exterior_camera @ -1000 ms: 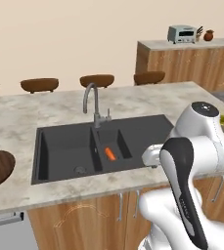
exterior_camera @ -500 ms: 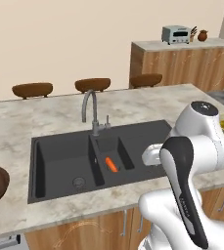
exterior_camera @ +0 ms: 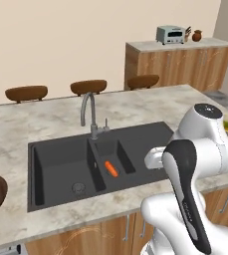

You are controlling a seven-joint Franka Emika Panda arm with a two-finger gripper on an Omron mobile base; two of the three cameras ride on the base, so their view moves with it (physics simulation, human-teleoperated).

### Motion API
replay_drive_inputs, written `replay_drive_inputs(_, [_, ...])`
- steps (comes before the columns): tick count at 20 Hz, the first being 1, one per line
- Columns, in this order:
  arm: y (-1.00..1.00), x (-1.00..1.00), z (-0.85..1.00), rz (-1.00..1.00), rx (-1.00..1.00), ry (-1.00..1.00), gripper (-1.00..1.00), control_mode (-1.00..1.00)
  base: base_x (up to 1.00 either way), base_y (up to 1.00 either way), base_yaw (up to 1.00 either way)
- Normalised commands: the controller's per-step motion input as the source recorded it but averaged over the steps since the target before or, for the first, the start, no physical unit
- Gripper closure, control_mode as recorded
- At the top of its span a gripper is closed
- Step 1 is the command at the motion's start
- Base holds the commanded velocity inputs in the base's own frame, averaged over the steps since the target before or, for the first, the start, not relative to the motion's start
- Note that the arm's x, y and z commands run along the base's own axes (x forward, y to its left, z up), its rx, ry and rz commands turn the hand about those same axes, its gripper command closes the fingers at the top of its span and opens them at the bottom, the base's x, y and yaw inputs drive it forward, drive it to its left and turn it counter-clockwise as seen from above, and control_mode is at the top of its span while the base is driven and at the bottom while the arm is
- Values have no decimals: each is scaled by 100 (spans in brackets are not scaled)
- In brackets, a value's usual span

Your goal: Pick the mangos from the cabinet and place them in one bowl. Pick the carrot from the sink and place it in the other bowl.

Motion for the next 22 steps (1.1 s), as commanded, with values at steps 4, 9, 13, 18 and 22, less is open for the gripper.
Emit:
replay_drive_inputs(4, [0,0,0,0,0,0,-100,100,0,0,0])
replay_drive_inputs(9, [4,19,0,0,0,0,-100,-100,0,0,0])
replay_drive_inputs(13, [39,94,0,0,0,0,-100,-100,0,0,0])
replay_drive_inputs(18, [32,96,-9,0,0,0,-100,-100,0,0,0])
replay_drive_inputs(22, [-1,79,-31,0,0,0,-100,-100,0,0,0])
